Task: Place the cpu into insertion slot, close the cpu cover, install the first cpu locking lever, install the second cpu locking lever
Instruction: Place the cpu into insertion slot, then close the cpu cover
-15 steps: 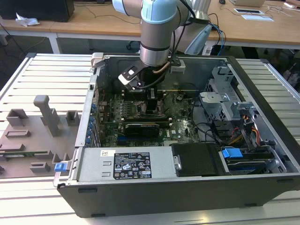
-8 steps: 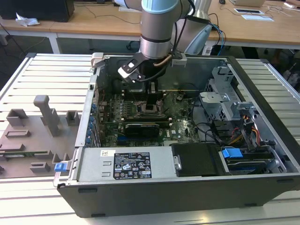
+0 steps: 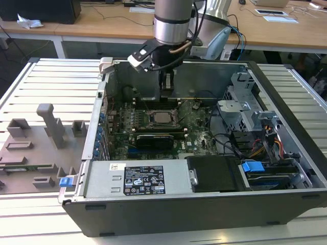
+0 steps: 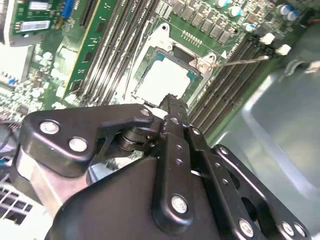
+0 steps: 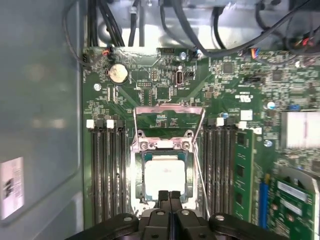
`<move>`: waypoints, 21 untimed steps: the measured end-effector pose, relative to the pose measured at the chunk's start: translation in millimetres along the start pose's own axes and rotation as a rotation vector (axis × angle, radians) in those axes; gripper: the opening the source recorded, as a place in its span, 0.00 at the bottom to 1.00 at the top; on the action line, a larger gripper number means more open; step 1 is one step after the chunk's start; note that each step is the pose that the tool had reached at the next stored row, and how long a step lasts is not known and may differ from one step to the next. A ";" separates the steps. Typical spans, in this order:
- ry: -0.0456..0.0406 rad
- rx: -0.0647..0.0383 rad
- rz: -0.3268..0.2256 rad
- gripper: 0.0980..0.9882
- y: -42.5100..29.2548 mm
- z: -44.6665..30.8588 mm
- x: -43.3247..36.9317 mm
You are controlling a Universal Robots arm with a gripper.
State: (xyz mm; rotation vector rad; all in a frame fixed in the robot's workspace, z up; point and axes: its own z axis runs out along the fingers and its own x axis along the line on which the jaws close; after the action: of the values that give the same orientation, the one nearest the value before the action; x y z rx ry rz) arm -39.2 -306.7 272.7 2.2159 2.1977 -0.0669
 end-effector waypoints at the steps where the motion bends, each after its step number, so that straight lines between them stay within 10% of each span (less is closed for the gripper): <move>1: 0.0001 0.000 0.000 0.01 0.0 -2.7 -0.1; 4: 0.0000 0.000 0.000 0.01 -0.2 -13.7 -0.6; 15: 0.0004 0.000 0.000 0.01 0.7 -14.0 -0.6; 21: 0.0003 0.000 0.000 0.01 19.0 -14.3 -0.5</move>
State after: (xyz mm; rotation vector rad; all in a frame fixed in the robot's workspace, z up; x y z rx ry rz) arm -19.9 -306.7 286.7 2.2159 2.1982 -0.0666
